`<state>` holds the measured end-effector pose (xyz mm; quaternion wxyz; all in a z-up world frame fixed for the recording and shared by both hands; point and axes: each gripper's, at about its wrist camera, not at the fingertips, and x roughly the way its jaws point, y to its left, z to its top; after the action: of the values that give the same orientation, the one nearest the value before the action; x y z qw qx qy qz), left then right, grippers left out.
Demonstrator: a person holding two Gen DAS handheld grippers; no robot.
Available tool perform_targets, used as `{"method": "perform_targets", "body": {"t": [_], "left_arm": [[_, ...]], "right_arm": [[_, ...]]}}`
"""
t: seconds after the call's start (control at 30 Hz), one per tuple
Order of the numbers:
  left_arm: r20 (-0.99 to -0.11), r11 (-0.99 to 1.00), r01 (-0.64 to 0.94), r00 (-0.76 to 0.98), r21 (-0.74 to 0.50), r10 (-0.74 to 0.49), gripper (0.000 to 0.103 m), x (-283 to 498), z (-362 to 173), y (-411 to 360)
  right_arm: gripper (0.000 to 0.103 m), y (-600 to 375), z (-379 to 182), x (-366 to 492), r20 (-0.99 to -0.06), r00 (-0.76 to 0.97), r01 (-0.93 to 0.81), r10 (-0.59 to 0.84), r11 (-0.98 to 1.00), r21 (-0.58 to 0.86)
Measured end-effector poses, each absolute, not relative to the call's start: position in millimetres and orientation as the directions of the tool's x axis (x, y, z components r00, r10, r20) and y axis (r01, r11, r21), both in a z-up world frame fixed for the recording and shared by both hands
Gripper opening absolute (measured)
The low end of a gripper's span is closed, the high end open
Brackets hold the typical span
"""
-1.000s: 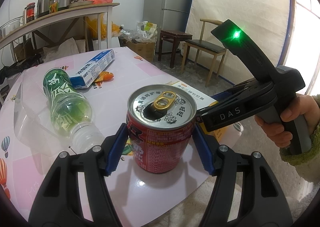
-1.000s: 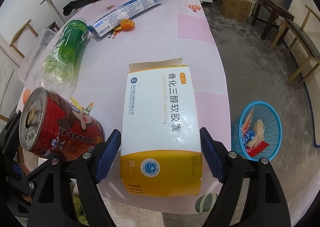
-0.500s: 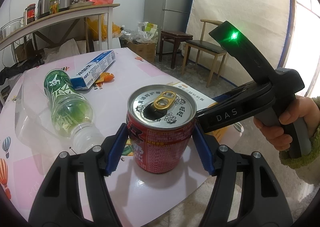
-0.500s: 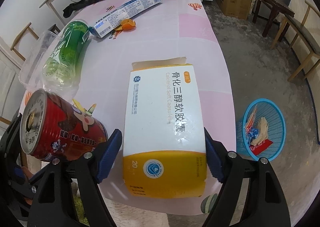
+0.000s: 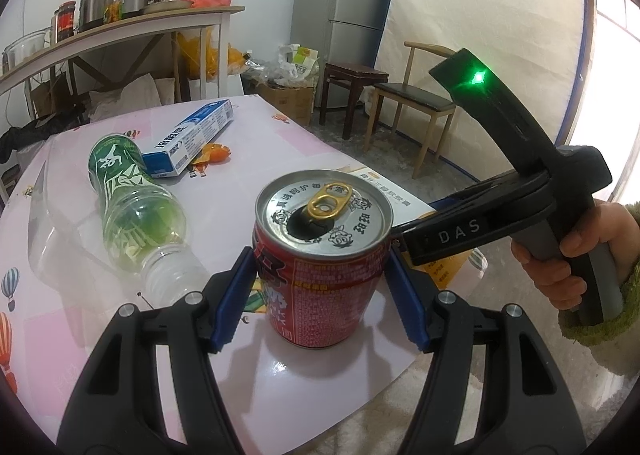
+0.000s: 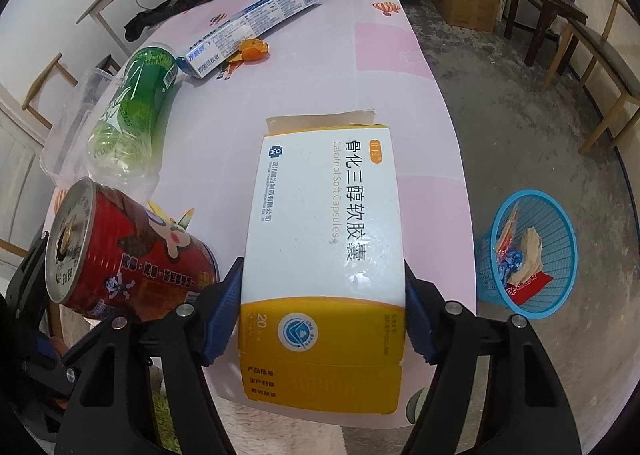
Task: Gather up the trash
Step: 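Hold the red can with the left tool while the right tool holds the medicine box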
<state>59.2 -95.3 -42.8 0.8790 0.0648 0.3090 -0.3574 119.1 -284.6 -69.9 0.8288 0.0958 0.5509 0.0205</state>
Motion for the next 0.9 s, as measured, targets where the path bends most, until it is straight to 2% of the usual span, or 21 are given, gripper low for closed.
{"method": "perform_targets", "body": {"t": [0.33, 0.9], "left_arm": [[-0.576, 0.738, 0.658, 0.547, -0.154, -0.608, 0.062, 62.8, -40.0, -89.7], [-0.57, 0.732, 0.664, 0.545, -0.154, -0.615, 0.062, 59.3, -43.1, -90.2]], "right_arm": [[0.068, -288.4, -65.0, 118.3, -0.897, 0.411, 0.082, 0.16, 0.974, 0.211], [0.068, -295.0, -64.3, 117.7, -0.885, 0.433, 0.12, 0.171, 0.962, 0.245]]}}
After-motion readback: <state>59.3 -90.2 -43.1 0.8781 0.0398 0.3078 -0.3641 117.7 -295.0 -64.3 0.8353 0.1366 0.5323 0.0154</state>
